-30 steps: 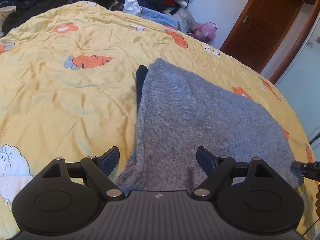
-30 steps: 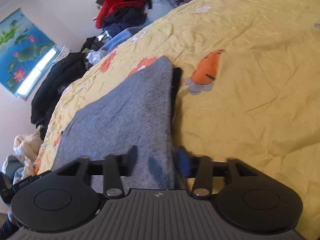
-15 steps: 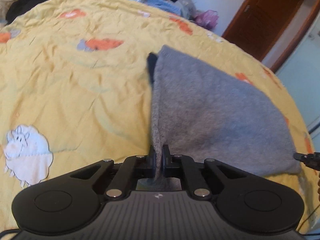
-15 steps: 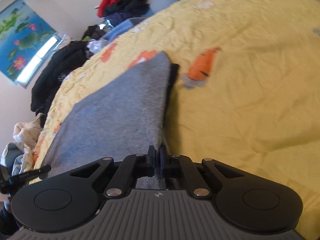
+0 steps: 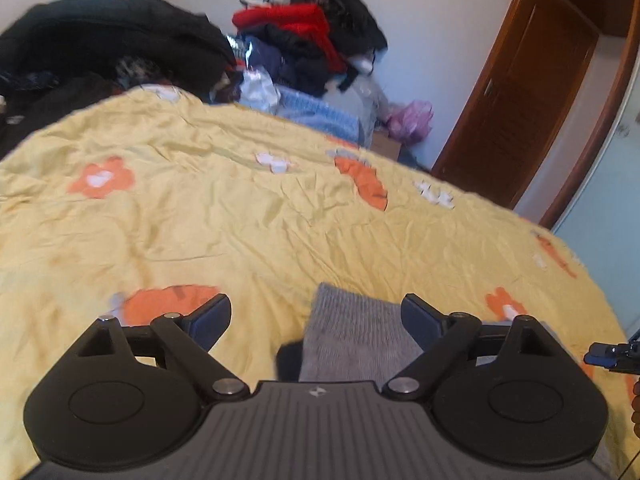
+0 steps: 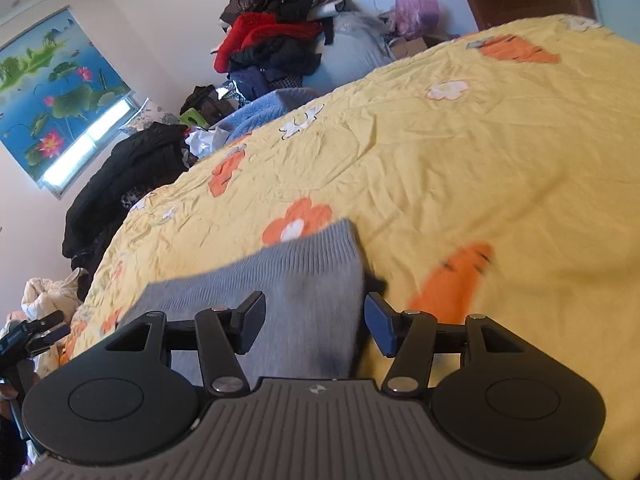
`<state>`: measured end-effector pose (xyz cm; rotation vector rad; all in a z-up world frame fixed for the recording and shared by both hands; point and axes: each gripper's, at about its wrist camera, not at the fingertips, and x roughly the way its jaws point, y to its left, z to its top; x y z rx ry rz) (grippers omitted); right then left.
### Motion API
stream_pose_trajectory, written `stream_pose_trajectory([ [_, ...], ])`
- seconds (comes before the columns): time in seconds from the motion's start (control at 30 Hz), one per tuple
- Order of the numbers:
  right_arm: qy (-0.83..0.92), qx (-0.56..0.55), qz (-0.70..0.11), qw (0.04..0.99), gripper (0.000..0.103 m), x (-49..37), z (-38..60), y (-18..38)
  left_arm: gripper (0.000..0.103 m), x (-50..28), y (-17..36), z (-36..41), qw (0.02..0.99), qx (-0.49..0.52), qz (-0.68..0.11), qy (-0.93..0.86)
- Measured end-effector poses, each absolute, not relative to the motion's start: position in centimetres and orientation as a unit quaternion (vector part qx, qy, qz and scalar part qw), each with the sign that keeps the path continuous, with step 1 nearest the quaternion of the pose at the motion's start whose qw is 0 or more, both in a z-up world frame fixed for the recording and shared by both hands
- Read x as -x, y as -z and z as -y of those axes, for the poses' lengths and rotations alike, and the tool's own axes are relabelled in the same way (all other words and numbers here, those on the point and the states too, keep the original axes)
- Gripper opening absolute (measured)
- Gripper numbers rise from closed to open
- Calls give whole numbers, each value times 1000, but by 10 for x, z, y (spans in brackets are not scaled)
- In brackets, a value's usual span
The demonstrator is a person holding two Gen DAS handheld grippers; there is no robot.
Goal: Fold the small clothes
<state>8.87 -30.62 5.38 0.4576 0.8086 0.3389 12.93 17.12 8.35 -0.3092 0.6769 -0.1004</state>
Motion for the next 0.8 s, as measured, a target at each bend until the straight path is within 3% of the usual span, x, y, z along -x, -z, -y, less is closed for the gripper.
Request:
stream_pose_trajectory([
  [0.23,-151,-194,-428,870,60,-167,275,-22,87,-203,-27,-126,905,98,-412,43],
  [0.3,-169,-211,-429,862,60,-171,271,-18,50,-197,-24,-116,917,53,-393,35],
  [0.33,-180,-216,-434,856,49,-172,268,-19,22,-195,-24,-115,920,36,-390,32],
  [0.4,-190,-208,-448,848,16,-173,262,-16,10,-193,-24,-116,921,34,-387,35],
  [0.43,-189,-201,-443,853,16,-172,261,-16,6,-192,-26,-116,923,21,-384,32],
  [0.6,-194,-226,-388,872,16,-159,268,-39,5,-179,-34,-138,928,5,-372,-6],
  [0.8,-166,-234,-410,866,16,-170,272,-12,5,-177,-30,-147,925,13,-379,-19],
])
